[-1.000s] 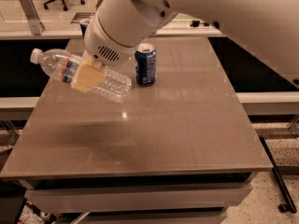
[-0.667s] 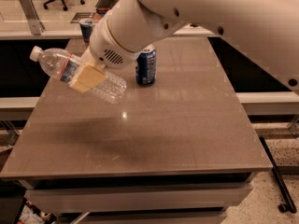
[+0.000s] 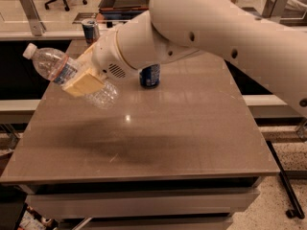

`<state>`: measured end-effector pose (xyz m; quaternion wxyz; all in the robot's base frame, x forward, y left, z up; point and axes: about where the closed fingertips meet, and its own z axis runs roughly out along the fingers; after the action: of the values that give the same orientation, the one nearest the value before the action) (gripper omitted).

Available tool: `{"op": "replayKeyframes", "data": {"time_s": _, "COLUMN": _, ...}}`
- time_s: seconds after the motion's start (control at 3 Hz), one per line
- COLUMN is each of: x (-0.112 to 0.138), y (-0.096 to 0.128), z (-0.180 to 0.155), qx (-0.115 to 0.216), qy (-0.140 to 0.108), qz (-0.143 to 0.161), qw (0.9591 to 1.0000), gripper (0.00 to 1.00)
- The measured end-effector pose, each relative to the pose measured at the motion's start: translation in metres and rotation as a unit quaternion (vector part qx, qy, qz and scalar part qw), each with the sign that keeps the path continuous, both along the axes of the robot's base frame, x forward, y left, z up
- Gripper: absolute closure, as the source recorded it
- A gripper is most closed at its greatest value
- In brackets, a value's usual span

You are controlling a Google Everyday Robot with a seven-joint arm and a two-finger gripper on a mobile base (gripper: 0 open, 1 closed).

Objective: Place water bottle upright

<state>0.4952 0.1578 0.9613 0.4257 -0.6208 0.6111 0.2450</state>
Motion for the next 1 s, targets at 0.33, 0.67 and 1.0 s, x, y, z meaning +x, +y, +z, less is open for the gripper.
{"op": "replayKeyframes", "data": {"time_s": 0.33, "x": -0.001, "y": 0.006, "z": -0.006, "qx": 0.051, "qy": -0.008, "qz": -0.001, "qw": 0.9986, "gripper": 1.0}}
{"op": "replayKeyframes", "data": {"time_s": 0.67, "x": -0.001, "y": 0.006, "z": -0.017, "qx": 0.103, "qy": -0.008, "qz": -0.006, "qw": 0.9947, "gripper": 1.0}}
{"op": "replayKeyframes", "data": {"time_s": 1.0, "x": 0.0, "y": 0.0, "z": -0.032, "qx": 0.153, "qy": 0.002, "qz": -0.019, "qw": 0.9881, "gripper": 1.0}}
